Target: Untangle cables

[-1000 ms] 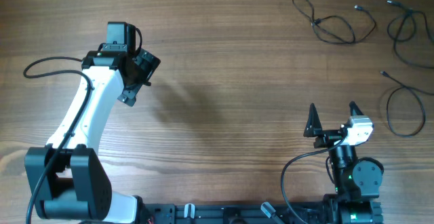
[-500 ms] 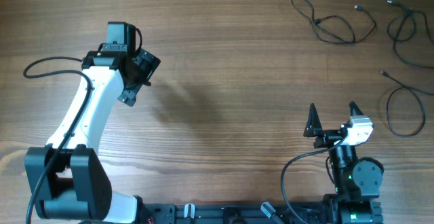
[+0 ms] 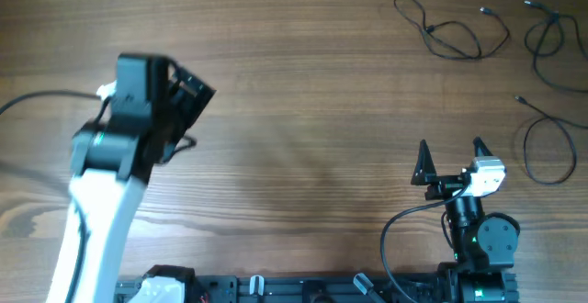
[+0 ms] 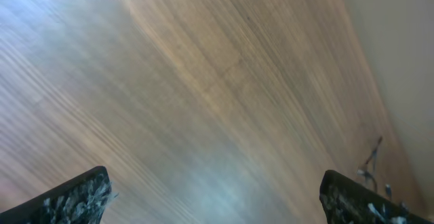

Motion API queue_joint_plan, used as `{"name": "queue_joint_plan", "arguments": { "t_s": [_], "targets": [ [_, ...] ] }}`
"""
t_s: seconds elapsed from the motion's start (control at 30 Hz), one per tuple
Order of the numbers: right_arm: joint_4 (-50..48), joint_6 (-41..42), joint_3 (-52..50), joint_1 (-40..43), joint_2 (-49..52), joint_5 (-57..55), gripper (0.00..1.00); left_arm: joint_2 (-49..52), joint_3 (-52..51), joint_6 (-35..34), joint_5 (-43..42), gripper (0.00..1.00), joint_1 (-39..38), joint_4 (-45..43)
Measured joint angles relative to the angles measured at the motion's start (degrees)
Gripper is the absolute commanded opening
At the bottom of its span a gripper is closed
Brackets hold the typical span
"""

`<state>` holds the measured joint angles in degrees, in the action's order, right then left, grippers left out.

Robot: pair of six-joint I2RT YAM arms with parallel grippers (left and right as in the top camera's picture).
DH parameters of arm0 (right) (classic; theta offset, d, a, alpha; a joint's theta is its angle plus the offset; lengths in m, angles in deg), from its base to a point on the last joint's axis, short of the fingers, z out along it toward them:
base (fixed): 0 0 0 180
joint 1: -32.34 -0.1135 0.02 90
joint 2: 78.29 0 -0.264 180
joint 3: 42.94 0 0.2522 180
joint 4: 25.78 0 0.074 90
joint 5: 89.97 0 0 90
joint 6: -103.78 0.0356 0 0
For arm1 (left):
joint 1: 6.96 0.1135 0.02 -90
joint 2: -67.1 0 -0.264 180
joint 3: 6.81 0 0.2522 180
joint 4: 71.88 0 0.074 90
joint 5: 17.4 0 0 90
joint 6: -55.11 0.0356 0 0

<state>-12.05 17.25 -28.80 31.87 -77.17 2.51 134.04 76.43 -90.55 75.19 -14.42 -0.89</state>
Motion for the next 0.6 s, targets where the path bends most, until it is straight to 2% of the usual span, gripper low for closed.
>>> {"name": "queue_joint_plan", "arguments": {
  "t_s": [0.17, 0.27, 0.43, 0.5, 0.6],
  "targets": [
    [0.0, 0.0, 0.0, 0.0, -0.1, 0.0, 1.0, -17.0, -1.5, 0.0, 1.0, 1.0, 0.0, 7.2],
    [0.0, 0.0, 0.0, 0.0, -0.2, 0.0, 1.0, -29.1, -8.1, 0.0, 1.3, 1.0, 0.0, 8.1],
    [0.0, 0.0, 0.0, 0.0, -0.2, 0.0, 1.0, -47.4, -22.3, 0.1, 1.6, 1.0, 0.6, 7.1],
    [0.0, 0.0, 0.0, 0.0, -0.2, 0.0, 1.0, -54.7, -28.8, 2.7, 0.4, 1.0, 1.8, 3.3],
    [0.0, 0.0, 0.0, 0.0, -0.2, 0.0, 1.0, -60.5, -34.0, 6.8, -1.7, 1.0, 2.6, -2.8]
  ]
}}
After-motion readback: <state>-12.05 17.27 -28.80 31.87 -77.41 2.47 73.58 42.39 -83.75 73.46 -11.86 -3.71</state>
